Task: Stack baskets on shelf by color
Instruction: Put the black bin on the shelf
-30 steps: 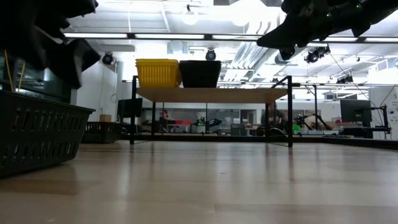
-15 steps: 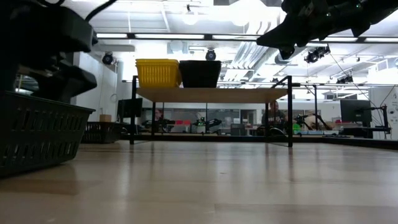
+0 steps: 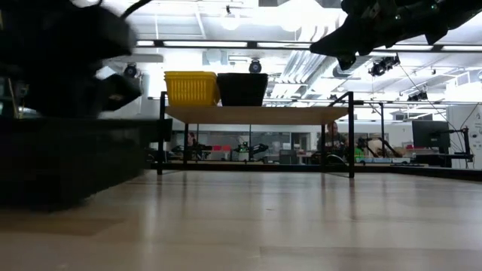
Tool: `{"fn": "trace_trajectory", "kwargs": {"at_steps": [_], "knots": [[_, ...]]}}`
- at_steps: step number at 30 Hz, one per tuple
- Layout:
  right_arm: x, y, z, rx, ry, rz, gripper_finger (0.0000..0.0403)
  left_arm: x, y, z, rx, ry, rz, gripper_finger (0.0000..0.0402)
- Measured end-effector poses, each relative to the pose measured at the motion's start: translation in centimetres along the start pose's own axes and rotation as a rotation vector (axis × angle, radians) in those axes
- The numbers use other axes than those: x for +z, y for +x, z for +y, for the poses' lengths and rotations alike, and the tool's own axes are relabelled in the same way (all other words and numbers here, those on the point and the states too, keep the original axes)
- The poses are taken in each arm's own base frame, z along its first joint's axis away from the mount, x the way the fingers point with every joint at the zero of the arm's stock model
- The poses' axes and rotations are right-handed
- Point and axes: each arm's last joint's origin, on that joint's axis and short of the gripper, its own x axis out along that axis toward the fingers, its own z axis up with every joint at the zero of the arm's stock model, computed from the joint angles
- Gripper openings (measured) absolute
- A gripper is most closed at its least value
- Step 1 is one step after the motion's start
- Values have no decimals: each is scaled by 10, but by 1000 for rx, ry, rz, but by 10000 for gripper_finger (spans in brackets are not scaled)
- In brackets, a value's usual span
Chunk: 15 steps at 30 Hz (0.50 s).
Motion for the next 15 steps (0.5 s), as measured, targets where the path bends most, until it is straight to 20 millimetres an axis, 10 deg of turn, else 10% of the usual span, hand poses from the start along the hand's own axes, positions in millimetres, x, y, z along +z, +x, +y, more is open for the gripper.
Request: {"fn": "trace_trajectory", "kwargs": {"at_steps": [15], "knots": [[12,-1,1,26,16,-122,0,61,-19,84,177,-243,-628,0]]}}
